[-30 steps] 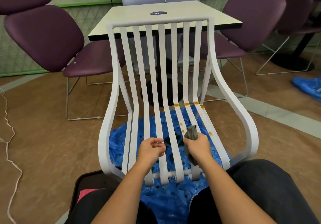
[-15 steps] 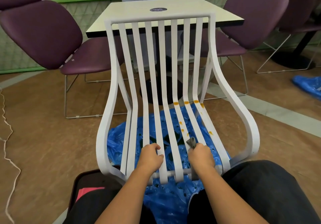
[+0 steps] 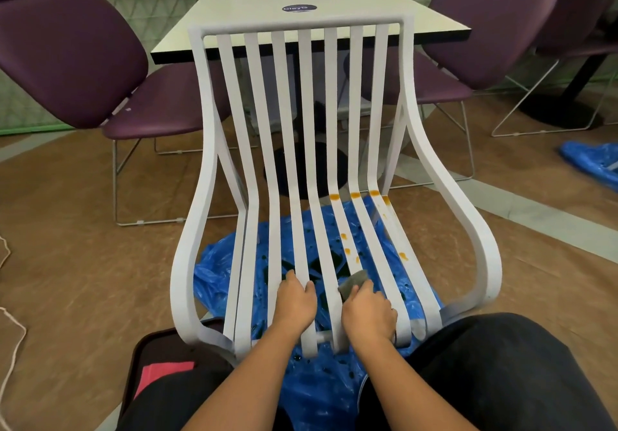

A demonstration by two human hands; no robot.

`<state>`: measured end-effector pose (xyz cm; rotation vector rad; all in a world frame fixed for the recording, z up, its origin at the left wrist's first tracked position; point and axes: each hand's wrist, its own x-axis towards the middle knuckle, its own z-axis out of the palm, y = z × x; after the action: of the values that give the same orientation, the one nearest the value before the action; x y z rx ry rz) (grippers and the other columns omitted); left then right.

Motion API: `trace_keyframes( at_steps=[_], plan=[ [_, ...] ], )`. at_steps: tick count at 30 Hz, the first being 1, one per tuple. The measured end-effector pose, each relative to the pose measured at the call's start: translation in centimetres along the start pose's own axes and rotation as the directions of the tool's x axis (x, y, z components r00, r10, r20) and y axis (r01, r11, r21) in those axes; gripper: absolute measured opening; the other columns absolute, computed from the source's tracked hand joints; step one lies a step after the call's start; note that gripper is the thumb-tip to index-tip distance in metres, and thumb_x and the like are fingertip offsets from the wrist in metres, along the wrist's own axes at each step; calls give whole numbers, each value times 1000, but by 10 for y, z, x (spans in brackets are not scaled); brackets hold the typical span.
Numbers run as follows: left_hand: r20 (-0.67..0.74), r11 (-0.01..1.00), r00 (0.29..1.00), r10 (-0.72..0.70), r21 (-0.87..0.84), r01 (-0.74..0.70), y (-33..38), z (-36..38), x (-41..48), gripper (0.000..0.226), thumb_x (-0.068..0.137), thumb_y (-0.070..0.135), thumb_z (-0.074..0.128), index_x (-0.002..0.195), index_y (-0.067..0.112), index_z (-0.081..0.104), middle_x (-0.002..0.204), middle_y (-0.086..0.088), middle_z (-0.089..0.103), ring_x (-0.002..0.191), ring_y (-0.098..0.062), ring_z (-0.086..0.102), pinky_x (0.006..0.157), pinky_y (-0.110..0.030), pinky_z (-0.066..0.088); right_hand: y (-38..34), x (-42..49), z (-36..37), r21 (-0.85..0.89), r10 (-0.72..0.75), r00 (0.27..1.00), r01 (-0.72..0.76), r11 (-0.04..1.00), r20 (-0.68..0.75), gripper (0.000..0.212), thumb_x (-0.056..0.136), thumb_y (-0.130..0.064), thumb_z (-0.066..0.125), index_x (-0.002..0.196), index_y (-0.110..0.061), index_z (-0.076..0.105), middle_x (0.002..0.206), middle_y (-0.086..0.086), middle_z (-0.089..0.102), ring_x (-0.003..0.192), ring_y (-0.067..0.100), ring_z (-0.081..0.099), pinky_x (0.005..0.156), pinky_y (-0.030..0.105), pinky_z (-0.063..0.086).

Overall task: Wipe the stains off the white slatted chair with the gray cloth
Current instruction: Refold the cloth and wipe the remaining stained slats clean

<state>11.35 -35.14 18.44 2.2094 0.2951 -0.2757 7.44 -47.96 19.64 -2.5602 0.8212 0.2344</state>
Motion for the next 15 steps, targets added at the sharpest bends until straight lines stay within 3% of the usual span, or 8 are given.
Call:
trace_keyframes(
  at_steps=[2,7,11,15],
  plan=[
    [-19,999,1000,-15,-34,15,0,5,3,50,104,31,46,148,11,35,120,-11,60,99,-23,64,86,-38,58,0,2,2,65,12,999,-16,998,52,38,104,-30,35,137,-13,40,127,13,57,113,31,58,95,47,48],
    [-114,989,985,-128,-89,118,4,16,13,44,107,34,37,141,6,40,99,-5,60,82,-18,62,72,-35,54,-9,14,5,46,77,983,-86,995,165,52,102,-22,46,148,-12,24,142,18,43,121,34,52,96,53,46],
    [-181,984,968,-172,14,178,3,32,10,41,109,35,27,127,5,48,73,5,47,62,-8,46,61,-30,39,-15,27,6,23,85,980,-90,996,177,53,103,-28,43,148,-10,22,143,17,43,121,34,53,93,49,47],
    [-211,977,965,-153,113,180,3,36,8,42,109,38,22,114,9,51,69,5,46,62,-13,48,51,-30,33,-23,41,7,11,53,983,-56,998,176,44,105,-32,36,142,-9,28,137,17,47,116,33,56,86,46,49]
  ],
)
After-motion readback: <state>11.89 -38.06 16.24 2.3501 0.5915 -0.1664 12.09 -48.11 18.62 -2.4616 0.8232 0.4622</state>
